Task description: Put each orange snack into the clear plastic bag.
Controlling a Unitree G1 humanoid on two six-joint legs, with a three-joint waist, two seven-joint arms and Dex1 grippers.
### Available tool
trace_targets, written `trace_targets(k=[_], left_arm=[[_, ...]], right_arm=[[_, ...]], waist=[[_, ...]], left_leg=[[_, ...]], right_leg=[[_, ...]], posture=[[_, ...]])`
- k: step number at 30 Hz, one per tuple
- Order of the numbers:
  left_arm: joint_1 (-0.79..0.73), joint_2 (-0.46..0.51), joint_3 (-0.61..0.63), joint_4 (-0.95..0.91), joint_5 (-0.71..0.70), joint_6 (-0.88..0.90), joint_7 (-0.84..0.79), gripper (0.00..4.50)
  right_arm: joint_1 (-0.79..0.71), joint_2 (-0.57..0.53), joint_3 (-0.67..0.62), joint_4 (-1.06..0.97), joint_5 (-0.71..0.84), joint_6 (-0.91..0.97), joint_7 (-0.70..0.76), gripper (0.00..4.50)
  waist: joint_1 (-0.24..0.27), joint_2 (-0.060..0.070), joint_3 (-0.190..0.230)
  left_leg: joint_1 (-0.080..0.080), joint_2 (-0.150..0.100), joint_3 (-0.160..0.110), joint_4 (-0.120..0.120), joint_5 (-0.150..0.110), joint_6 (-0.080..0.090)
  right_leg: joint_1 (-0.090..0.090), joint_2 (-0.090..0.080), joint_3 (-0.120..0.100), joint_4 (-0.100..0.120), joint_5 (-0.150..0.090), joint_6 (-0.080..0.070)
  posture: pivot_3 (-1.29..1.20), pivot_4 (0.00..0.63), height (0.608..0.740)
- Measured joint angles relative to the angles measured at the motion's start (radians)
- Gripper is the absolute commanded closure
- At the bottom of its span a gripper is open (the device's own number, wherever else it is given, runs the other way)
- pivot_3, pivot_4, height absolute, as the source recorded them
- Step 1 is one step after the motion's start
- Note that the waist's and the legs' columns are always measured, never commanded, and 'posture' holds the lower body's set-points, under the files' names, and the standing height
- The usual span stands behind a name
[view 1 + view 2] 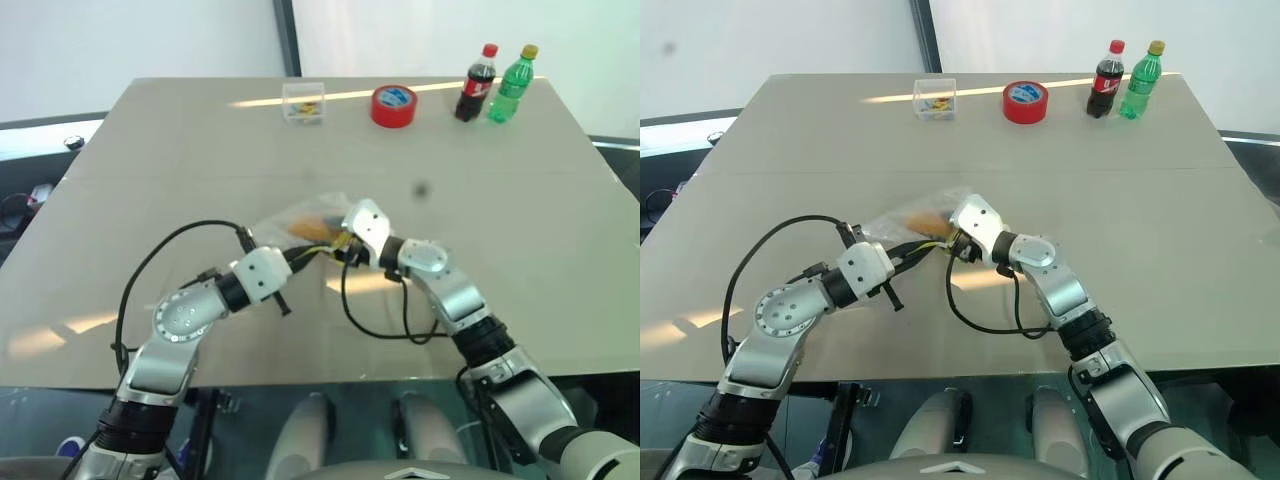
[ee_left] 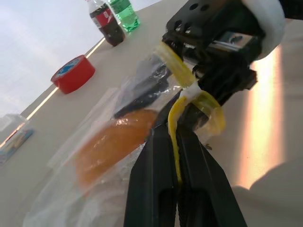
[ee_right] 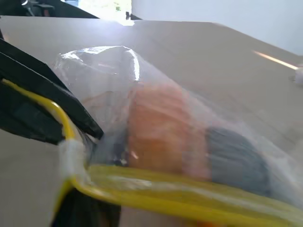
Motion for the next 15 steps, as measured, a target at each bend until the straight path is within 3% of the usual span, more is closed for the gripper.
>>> trace_targets(k=[8,15], left_arm=[[-0.088,-0.032,0.061,0.007,-0.108,0.164,0.031,4.50],[-0.160,-0.041,0.089,0.040,-0.190,0.226,0.011,4.50]], right_arm=[[0.149,-0.181,-0.061,-0.286,0.003,0.067,-0.004,1.93],[0.160,-0.240,-0.051,-0.237,-0.174,0.037,-0.118,1.93]], waist=[[0.000,0.000,0.000],[-0.005,0.000,0.000]], left_leg=[[0.000,0.000,0.000,0.000,0.000,0.000],[0.001,-0.001,0.002,0.000,0.000,0.000]], right_leg=[[0.000,0.000,0.000,0.000,0.000,0.000],[0.000,0.001,0.001,0.000,0.000,0.000]], posture=[[0.00,0.150,0.740],[0.00,0.150,0.740]])
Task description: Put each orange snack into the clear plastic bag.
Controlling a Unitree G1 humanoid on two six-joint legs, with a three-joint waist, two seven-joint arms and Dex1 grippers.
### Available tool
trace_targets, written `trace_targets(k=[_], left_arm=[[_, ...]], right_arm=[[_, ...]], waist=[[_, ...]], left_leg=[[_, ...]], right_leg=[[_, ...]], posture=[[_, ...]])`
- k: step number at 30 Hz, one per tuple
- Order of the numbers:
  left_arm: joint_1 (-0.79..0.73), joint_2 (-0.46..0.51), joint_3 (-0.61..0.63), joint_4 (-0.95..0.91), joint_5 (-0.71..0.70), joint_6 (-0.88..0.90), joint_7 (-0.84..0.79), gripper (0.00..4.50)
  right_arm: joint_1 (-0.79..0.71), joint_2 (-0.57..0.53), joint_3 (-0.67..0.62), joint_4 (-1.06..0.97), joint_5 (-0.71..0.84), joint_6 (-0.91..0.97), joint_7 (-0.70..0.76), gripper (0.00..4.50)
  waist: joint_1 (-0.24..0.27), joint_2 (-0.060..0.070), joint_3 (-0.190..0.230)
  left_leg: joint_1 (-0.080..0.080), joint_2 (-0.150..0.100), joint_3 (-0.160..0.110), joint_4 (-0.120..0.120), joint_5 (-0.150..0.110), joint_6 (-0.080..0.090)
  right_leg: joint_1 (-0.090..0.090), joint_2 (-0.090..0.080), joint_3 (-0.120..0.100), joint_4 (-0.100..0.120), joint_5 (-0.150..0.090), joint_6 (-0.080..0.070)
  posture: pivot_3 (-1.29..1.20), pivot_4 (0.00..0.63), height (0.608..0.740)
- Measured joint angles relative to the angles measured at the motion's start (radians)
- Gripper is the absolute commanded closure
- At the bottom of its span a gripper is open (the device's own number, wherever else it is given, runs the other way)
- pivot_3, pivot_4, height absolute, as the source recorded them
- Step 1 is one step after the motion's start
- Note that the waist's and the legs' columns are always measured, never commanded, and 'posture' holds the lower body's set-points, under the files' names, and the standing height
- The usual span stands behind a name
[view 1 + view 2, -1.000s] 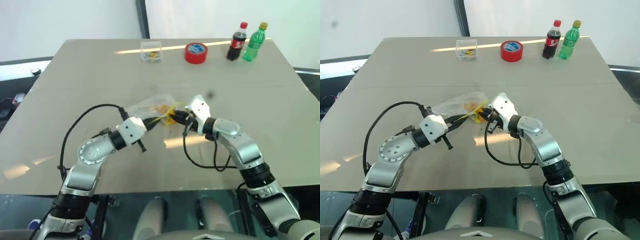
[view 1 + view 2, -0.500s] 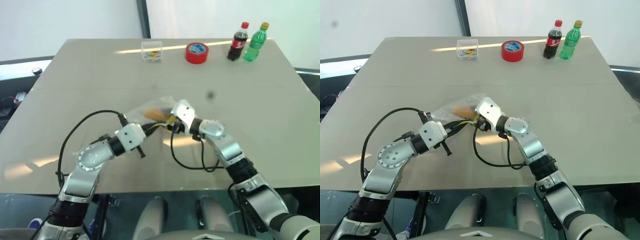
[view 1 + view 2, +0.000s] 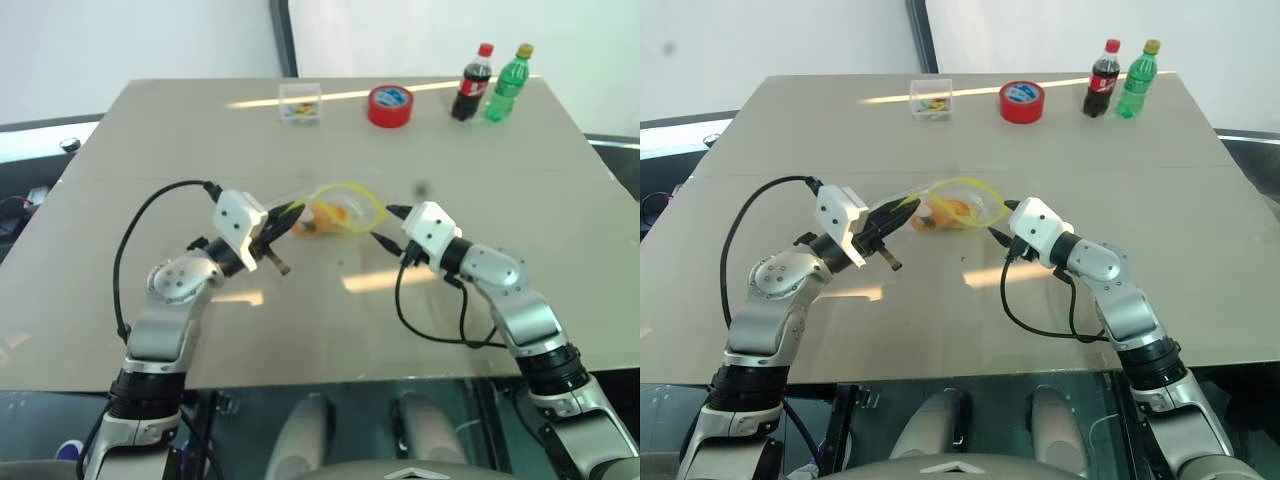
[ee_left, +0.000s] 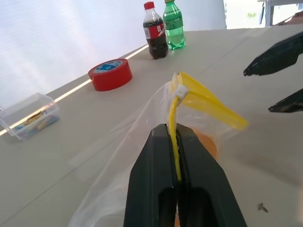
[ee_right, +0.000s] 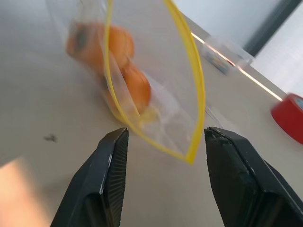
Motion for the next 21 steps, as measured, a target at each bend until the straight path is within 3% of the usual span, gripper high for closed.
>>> trace_targets(k=[6,17,18,19,21], left_arm=[[-0.009,0.011,-0.001,0.023,-0.005,-0.011,-0.051,4.50],[0.049,0.019,0.001,0.014,0.001,-0.042,-0.065,4.50],[0.056,0.020,0.000,0.006,0.001,-0.042,-0.064,4.50],[0.057,0.020,0.000,0.001,0.001,-0.042,-0.064,4.50],[0.063,0.025,0.002,-0.012,0.001,-0.042,-0.060,4.50]], right_arm=[[-0.116,0.006,0.031,0.240,-0.100,-0.103,-0.058,1.93],[-0.215,0.071,0.030,0.478,-0.072,-0.289,-0.014,1.93],[-0.224,0.076,0.030,0.498,-0.066,-0.300,-0.009,2.42],[-0.227,0.077,0.029,0.505,-0.064,-0.302,-0.008,2.45],[-0.236,0.082,0.027,0.523,-0.060,-0.319,-0.006,3.10]], waist=[[0.002,0.000,0.000],[0.001,0.000,0.000],[0.001,0.000,0.000],[0.001,0.000,0.000],[0.001,0.000,0.000]], left_leg=[[0.000,0.000,0.000,0.000,0.000,0.000],[0.000,0.001,0.000,0.000,0.000,0.000],[0.000,0.001,0.000,0.000,0.000,0.000],[0.000,0.001,0.000,0.000,0.000,0.000],[0.000,0.001,0.000,0.000,0.000,0.000]], right_leg=[[0.000,0.000,0.000,0.000,0.000,0.000],[0.000,0.000,0.000,0.000,0.000,0.000],[0.000,0.000,0.001,0.000,0.000,0.000],[0.000,0.000,0.001,0.000,0.000,0.000],[0.000,0.000,0.000,-0.001,0.000,0.000]], posture=[[0.00,0.150,0.740],[0.00,0.150,0.740],[0.00,0.150,0.740],[0.00,0.150,0.740],[0.00,0.150,0.740]])
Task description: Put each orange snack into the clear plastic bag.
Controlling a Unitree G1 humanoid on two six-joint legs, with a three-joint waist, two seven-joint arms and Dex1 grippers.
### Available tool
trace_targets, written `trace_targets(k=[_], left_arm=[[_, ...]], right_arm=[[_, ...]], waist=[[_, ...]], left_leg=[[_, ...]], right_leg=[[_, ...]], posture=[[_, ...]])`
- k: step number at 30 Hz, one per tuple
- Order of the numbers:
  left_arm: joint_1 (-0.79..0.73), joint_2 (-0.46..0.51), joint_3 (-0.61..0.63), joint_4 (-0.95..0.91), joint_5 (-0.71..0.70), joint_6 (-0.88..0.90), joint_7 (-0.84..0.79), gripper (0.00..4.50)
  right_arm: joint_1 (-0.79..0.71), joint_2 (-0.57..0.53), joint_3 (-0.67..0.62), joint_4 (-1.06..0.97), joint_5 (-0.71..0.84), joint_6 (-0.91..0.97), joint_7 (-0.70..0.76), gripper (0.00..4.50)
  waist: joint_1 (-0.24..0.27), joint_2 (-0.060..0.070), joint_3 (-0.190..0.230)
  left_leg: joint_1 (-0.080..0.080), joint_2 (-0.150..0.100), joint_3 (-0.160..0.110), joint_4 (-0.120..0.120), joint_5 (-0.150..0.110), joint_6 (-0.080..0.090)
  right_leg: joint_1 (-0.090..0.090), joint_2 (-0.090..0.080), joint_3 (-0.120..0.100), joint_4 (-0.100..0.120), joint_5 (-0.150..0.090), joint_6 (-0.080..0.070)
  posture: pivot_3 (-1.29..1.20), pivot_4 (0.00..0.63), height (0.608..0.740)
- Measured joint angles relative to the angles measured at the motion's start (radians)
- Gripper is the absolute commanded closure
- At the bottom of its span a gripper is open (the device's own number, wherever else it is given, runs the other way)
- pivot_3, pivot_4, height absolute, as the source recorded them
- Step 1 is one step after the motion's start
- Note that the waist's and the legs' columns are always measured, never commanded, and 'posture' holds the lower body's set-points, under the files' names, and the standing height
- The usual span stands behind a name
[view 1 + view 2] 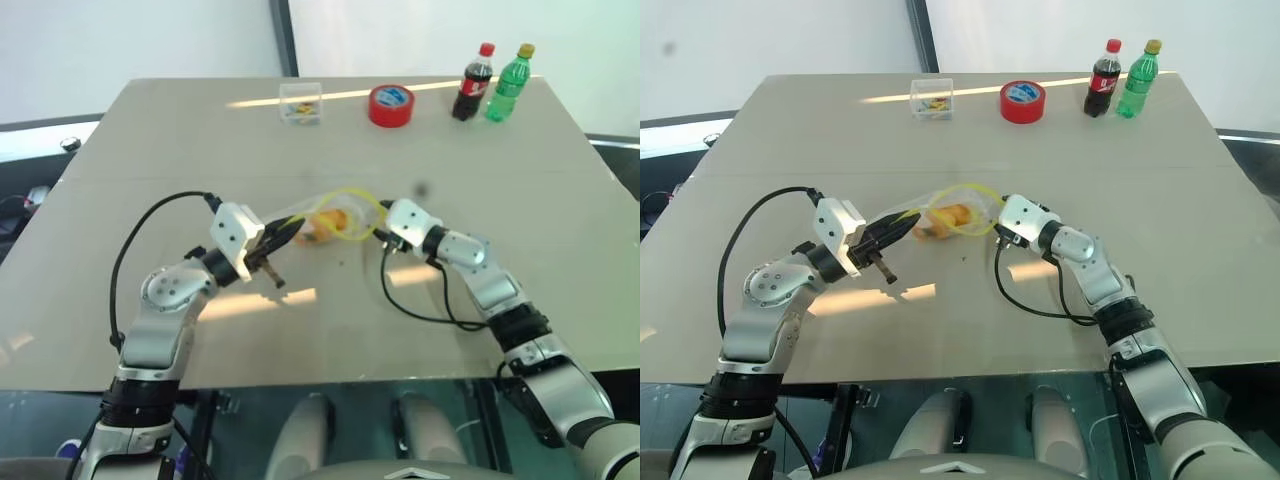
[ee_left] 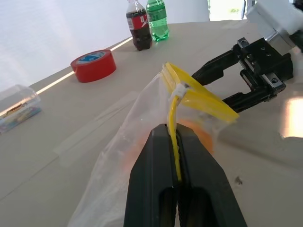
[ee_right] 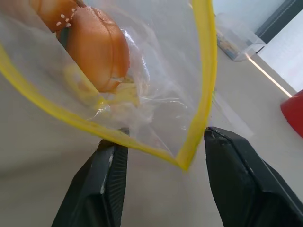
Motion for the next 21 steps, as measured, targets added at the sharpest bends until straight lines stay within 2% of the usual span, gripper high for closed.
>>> trace_targets(k=[2,3,7,12,18,21], left_arm=[[0.012,0.001,0.000,-0.016,0.000,0.000,0.004,4.50],[0.014,0.002,0.000,-0.017,0.000,0.000,0.005,4.50],[0.015,0.002,0.001,-0.018,0.000,0.000,0.017,4.50],[-0.032,-0.004,0.001,-0.014,-0.003,0.003,0.034,4.50],[-0.308,-0.019,-0.036,0.159,0.044,-0.008,0.052,4.50],[-0.448,-0.028,-0.067,0.295,0.084,-0.078,0.043,4.50]], right_arm=[[-0.011,0.000,-0.003,0.018,0.005,-0.013,0.008,4.30],[-0.012,-0.002,-0.003,0.018,0.007,-0.016,0.011,4.42],[-0.012,-0.019,-0.010,0.012,0.011,-0.023,0.020,4.42],[-0.009,-0.094,-0.067,-0.098,0.018,0.011,0.016,4.42],[-0.119,-0.206,-0.129,-0.192,0.009,0.092,-0.011,4.42],[-0.173,-0.263,-0.142,-0.216,-0.004,0.110,-0.030,4.42]], waist=[[0.000,0.000,0.000],[0.000,0.000,0.000],[0.000,0.000,0.000],[0.006,0.000,0.000],[0.005,0.000,0.001],[0.000,0.000,0.001]], left_leg=[[0.000,0.000,0.000,0.000,0.000,0.000],[0.000,0.000,0.000,0.000,0.000,0.000],[0.000,0.000,0.000,0.000,0.000,0.000],[0.000,0.000,-0.001,0.000,0.000,0.000],[-0.001,-0.003,-0.001,0.000,0.000,0.000],[-0.001,-0.002,0.000,0.000,0.000,0.000]], right_leg=[[0.000,0.000,0.000,0.000,0.000,0.000],[0.000,0.000,0.000,0.000,0.000,0.000],[0.000,0.000,0.000,0.000,0.000,0.000],[0.000,-0.001,-0.001,0.000,0.000,0.000],[0.000,0.000,-0.001,0.000,0.000,0.000],[0.000,0.000,-0.001,-0.002,0.000,0.000]], posture=[[0.00,0.150,0.740],[0.00,0.150,0.740],[0.00,0.150,0.740],[0.00,0.150,0.740],[0.00,0.150,0.740],[0.00,0.150,0.740]])
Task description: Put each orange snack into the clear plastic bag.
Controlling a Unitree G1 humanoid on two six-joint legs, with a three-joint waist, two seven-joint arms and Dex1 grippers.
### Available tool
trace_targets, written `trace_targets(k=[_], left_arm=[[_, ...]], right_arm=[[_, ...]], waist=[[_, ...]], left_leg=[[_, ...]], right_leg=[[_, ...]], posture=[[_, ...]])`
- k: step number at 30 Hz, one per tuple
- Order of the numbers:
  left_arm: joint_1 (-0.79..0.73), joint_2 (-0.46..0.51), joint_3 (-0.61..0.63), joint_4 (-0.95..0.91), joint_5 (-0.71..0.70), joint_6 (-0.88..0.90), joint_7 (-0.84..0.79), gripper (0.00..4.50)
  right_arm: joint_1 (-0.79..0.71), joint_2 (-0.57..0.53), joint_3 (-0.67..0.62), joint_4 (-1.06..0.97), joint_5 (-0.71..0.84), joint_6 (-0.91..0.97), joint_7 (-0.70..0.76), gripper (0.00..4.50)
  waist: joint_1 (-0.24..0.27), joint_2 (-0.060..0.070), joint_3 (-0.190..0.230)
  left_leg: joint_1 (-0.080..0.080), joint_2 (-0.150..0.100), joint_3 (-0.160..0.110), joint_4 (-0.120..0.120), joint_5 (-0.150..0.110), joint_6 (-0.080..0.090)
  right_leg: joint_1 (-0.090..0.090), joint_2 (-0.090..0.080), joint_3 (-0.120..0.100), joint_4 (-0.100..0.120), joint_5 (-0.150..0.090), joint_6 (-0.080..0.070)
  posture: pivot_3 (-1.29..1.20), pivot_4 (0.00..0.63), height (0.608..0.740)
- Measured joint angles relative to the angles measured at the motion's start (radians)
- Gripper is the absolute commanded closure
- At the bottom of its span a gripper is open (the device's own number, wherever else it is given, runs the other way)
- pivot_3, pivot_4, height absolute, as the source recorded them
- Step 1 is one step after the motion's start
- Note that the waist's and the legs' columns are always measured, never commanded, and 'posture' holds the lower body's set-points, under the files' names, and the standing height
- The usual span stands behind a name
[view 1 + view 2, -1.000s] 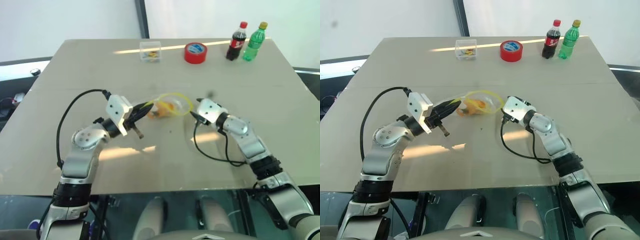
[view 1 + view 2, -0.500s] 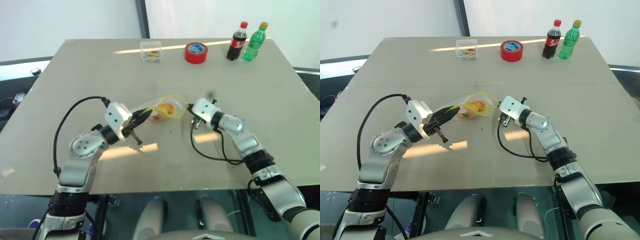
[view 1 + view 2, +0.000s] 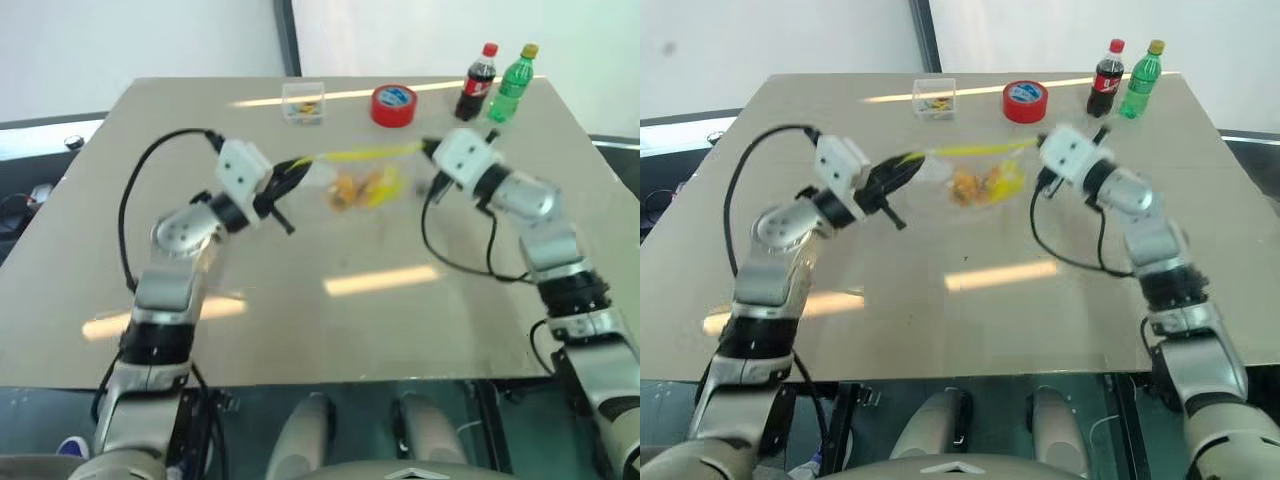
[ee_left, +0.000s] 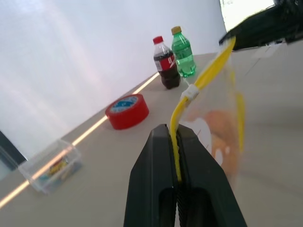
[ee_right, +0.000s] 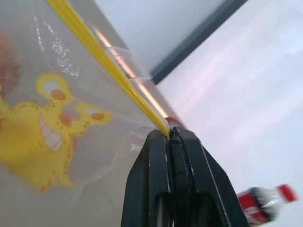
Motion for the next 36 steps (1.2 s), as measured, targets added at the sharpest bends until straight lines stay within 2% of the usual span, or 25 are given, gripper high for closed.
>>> trace_targets(k=[4,8,9,13,14,16,19,20,21,24,26,31,36], left_arm=[[-0.048,0.000,-0.023,0.078,0.045,-0.129,-0.030,4.50],[0.063,0.016,-0.055,0.082,0.078,-0.230,-0.077,4.50],[0.119,0.018,-0.069,0.077,0.093,-0.256,-0.088,4.50],[0.223,0.030,-0.098,0.057,0.145,-0.324,-0.088,4.50],[0.243,0.031,-0.101,0.056,0.157,-0.335,-0.086,4.50],[0.267,0.035,-0.102,0.053,0.174,-0.339,-0.075,4.50],[0.273,0.045,-0.094,0.044,0.189,-0.345,-0.065,4.50],[0.272,0.048,-0.093,0.039,0.191,-0.349,-0.063,4.50],[0.272,0.051,-0.092,0.032,0.193,-0.354,-0.061,4.50],[0.259,0.052,-0.091,0.023,0.231,-0.386,-0.029,4.50],[0.247,0.046,-0.093,0.023,0.256,-0.404,-0.005,4.50],[0.233,0.036,-0.102,0.024,0.299,-0.451,0.026,4.50],[0.232,0.037,-0.106,0.024,0.310,-0.465,0.035,4.50]], right_arm=[[0.045,-0.042,-0.011,-0.079,-0.001,0.035,0.002,4.42],[0.244,-0.075,-0.030,-0.308,0.027,0.136,0.050,4.42],[0.335,-0.076,-0.028,-0.383,0.031,0.184,0.062,4.42],[0.502,-0.073,-0.015,-0.496,0.034,0.253,0.074,4.42],[0.533,-0.073,-0.008,-0.512,0.035,0.262,0.076,3.90],[0.585,-0.074,-0.011,-0.522,0.032,0.281,0.073,3.27],[0.666,-0.095,-0.028,-0.591,0.051,0.320,0.094,1.81],[0.682,-0.106,-0.038,-0.619,0.059,0.330,0.104,1.45],[0.692,-0.121,-0.052,-0.648,0.068,0.339,0.116,1.45],[0.670,-0.151,-0.090,-0.733,0.108,0.371,0.150,1.45],[0.596,-0.110,-0.079,-0.770,0.139,0.399,0.156,1.45],[0.367,0.071,0.111,-0.744,0.138,0.451,0.141,1.45],[0.273,0.164,0.248,-0.597,0.069,0.438,0.117,1.45]], waist=[[-0.001,0.000,0.000],[0.001,0.000,0.000],[0.002,0.000,0.000],[0.004,0.000,0.000],[0.004,0.000,0.000],[0.006,0.000,0.000],[0.008,0.000,0.000],[0.009,0.000,0.000],[0.009,0.000,0.000],[0.003,0.000,0.000],[-0.001,0.000,0.000],[0.001,0.000,0.000],[0.011,0.000,0.000]], left_leg=[[-0.001,0.000,0.001,-0.003,0.002,-0.003],[-0.001,0.002,0.002,-0.008,0.002,-0.003],[-0.002,0.002,0.002,-0.009,0.002,-0.003],[-0.001,0.002,0.002,-0.008,-0.001,0.001],[-0.001,0.002,0.002,-0.008,-0.001,0.001],[0.000,0.002,0.001,-0.007,-0.001,0.001],[0.000,0.002,0.000,-0.005,-0.001,0.001],[0.000,0.002,0.000,-0.005,-0.001,0.001],[0.000,0.002,0.000,-0.004,-0.001,0.001],[0.002,0.002,0.000,-0.003,-0.001,0.001],[0.003,0.002,0.000,-0.003,-0.001,0.001],[0.002,0.002,-0.003,-0.001,-0.001,0.001],[0.000,0.000,-0.005,0.001,0.000,0.001]], right_leg=[[0.000,0.000,0.001,-0.004,0.000,0.000],[-0.001,-0.001,0.002,-0.010,0.000,0.000],[-0.001,-0.001,0.002,-0.010,0.000,0.000],[0.000,-0.001,0.002,-0.009,0.000,0.000],[0.000,-0.001,0.001,-0.008,0.000,0.000],[0.001,-0.001,0.001,-0.007,0.000,0.000],[0.001,-0.001,0.000,-0.005,0.000,0.000],[0.001,-0.001,0.000,-0.005,0.000,0.000],[0.001,-0.001,0.000,-0.005,0.000,0.000],[0.003,0.000,0.000,-0.006,0.000,0.000],[0.004,0.001,0.000,-0.005,0.000,0.000],[0.004,0.001,-0.002,-0.005,0.000,0.000],[0.005,-0.001,-0.004,-0.006,0.000,0.000]], posture=[[0.00,0.150,0.740],[0.00,0.150,0.740],[0.00,0.150,0.740],[0.00,0.150,0.740],[0.00,0.150,0.740],[0.00,0.150,0.740],[0.00,0.150,0.740],[0.00,0.150,0.740],[0.00,0.150,0.740],[0.00,0.150,0.740],[0.00,0.150,0.740],[0.00,0.150,0.740],[0.00,0.150,0.740]])
